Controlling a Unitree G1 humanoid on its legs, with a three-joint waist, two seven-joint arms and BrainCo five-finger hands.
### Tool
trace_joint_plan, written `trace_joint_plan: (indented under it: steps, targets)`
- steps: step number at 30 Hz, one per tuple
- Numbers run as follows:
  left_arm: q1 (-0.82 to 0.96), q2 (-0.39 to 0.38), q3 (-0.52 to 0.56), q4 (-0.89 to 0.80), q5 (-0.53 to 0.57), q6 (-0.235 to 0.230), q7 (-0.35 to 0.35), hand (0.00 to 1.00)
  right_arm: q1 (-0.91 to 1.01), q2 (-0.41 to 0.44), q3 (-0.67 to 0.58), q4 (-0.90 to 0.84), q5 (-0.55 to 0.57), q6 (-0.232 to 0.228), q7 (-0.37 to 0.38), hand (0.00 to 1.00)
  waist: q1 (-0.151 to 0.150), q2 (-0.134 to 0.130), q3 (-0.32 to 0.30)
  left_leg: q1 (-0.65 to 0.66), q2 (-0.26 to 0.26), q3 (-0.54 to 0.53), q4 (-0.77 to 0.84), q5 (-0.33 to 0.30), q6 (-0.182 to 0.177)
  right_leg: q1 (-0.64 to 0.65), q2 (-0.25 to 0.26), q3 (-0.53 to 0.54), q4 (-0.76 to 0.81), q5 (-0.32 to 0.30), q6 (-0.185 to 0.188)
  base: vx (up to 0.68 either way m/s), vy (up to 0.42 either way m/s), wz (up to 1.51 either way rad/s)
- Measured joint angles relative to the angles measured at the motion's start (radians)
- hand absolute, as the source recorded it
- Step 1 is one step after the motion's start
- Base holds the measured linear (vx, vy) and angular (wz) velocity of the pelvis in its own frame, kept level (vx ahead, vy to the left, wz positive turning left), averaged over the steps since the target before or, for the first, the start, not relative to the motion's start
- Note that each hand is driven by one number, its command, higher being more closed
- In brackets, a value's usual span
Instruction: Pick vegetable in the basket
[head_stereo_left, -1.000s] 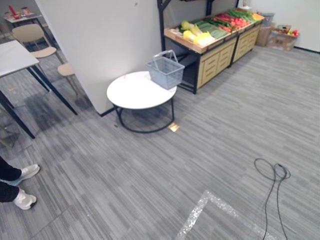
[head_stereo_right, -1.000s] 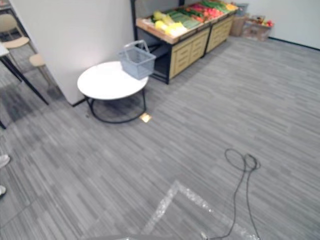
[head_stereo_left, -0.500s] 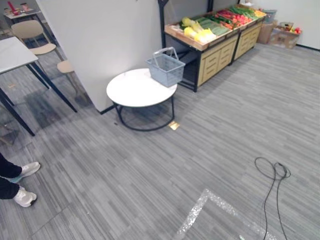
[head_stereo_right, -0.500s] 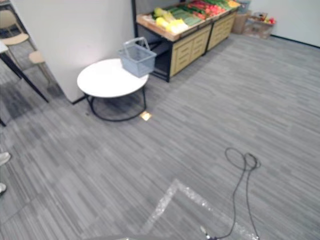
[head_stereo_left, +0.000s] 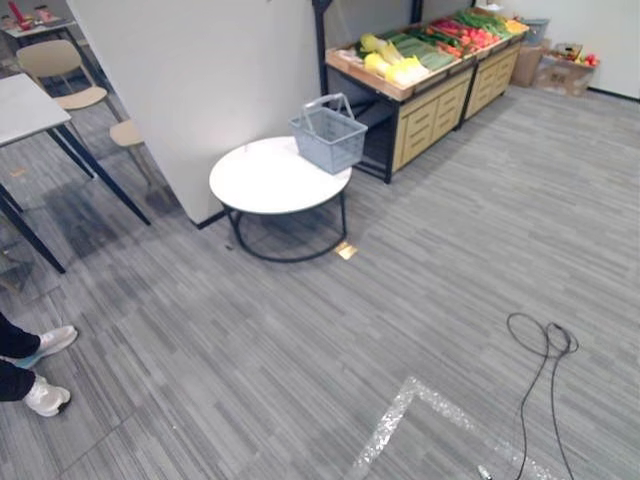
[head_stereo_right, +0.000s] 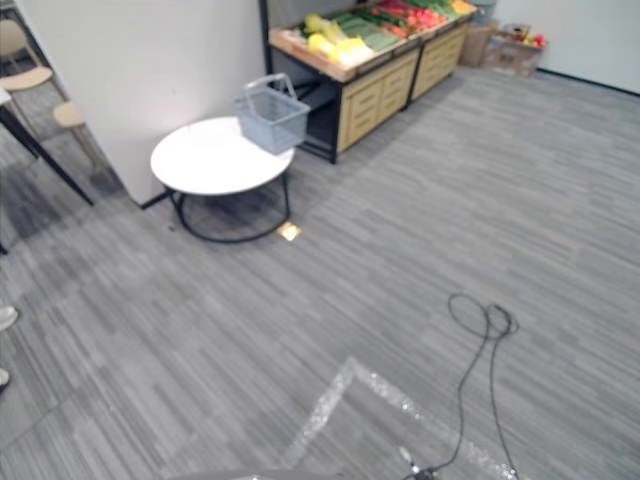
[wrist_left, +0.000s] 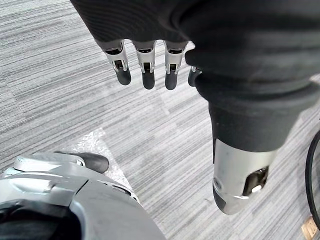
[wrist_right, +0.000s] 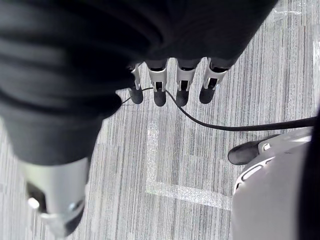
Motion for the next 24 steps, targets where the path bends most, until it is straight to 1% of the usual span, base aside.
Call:
trace_joint_plan:
  steps: [11,14,16,17,18,19,20,21,22,23,24]
  targets:
    - [-0.002,0.001,-0.001,0.001,0.000,0.000,0.000,0.00,-0.002,0.000,-0.002,0.000,-0.001,0.001,-0.001,0.00,0.000,-0.001,0.001,0.000,0.000,0.000,-0.013,-0.002,-0.003,0.001,0.003,-0.006,-0.016,0.000,0.000,0.00,0.000,0.00]
    - [-0.007,0.002,-0.001,0.001,0.000,0.001,0.002,0.00,-0.010,0.002,-0.019,0.000,-0.010,0.007,-0.010,0.00,0.000,-0.003,0.009,-0.002,-0.001,0.000,-0.013,-0.002,-0.003,0.000,0.002,-0.007,-0.016,0.000,0.000,0.00,0.000,0.00]
    - [-0.021,0.005,-0.001,0.001,0.000,0.002,0.006,0.00,-0.026,0.001,-0.020,0.000,-0.011,0.008,-0.022,0.00,-0.001,-0.002,0.026,-0.014,0.001,0.000,-0.008,-0.002,-0.003,-0.016,0.002,-0.007,-0.004,-0.001,0.000,-0.01,-0.003,-0.02]
    - [-0.032,0.005,-0.002,0.000,-0.001,0.002,0.009,0.00,-0.041,0.000,-0.020,0.000,-0.012,0.008,-0.025,0.00,-0.001,0.008,0.033,-0.026,0.005,0.002,-0.001,-0.002,-0.003,-0.038,0.003,-0.007,0.022,-0.002,-0.001,-0.03,-0.011,-0.08]
    - [-0.042,0.006,-0.002,-0.001,-0.001,0.002,0.011,0.00,-0.058,-0.001,-0.020,-0.001,-0.012,0.008,-0.026,0.00,-0.001,0.005,0.048,-0.042,0.008,0.005,0.010,-0.002,-0.003,-0.064,0.002,-0.008,0.056,-0.013,-0.006,-0.04,-0.017,-0.12]
    - [-0.055,0.014,-0.001,-0.004,-0.001,0.001,0.013,0.00,-0.078,0.004,-0.020,-0.001,-0.012,0.008,-0.027,0.00,-0.001,-0.008,0.070,-0.056,0.008,0.010,0.022,-0.003,-0.005,-0.100,-0.006,-0.009,0.113,-0.047,-0.018,-0.06,-0.033,-0.04]
    - [-0.066,0.024,-0.001,-0.004,-0.002,0.002,0.017,0.00,-0.089,0.010,-0.019,-0.001,-0.011,0.008,-0.027,0.00,-0.001,-0.021,0.086,-0.075,0.006,0.016,0.054,-0.012,-0.015,-0.122,-0.017,-0.012,0.156,-0.074,-0.029,-0.06,-0.057,0.07]
    - [-0.077,0.029,0.000,-0.009,-0.005,0.002,0.023,0.00,-0.093,0.016,-0.017,-0.001,-0.011,0.007,-0.028,0.00,-0.002,-0.034,0.099,-0.123,0.015,0.022,0.154,-0.053,-0.035,-0.142,-0.026,-0.019,0.197,-0.107,-0.038,-0.07,-0.089,0.15]
    - [-0.076,0.031,0.002,-0.023,-0.024,0.001,0.024,0.00,-0.093,0.017,-0.015,-0.001,-0.011,0.007,-0.029,0.00,0.000,-0.039,0.109,-0.168,0.032,0.025,0.272,-0.089,-0.042,-0.139,-0.026,-0.022,0.210,-0.133,-0.055,-0.07,-0.120,0.17]
    - [-0.072,0.027,0.027,-0.037,-0.047,0.001,0.024,0.00,-0.091,0.020,-0.014,0.000,-0.010,0.007,-0.031,0.00,0.003,-0.046,0.123,-0.248,0.059,0.029,0.478,-0.105,-0.054,-0.119,-0.025,-0.027,0.218,-0.146,-0.064,-0.03,-0.116,0.13]
    - [-0.066,0.022,0.055,-0.047,-0.060,0.002,0.025,0.00,-0.086,0.019,-0.012,-0.002,-0.010,0.007,-0.032,0.00,0.004,-0.044,0.124,-0.296,0.081,0.027,0.599,-0.100,-0.049,-0.106,-0.021,-0.033,0.218,-0.150,-0.070,0.02,-0.096,0.08]
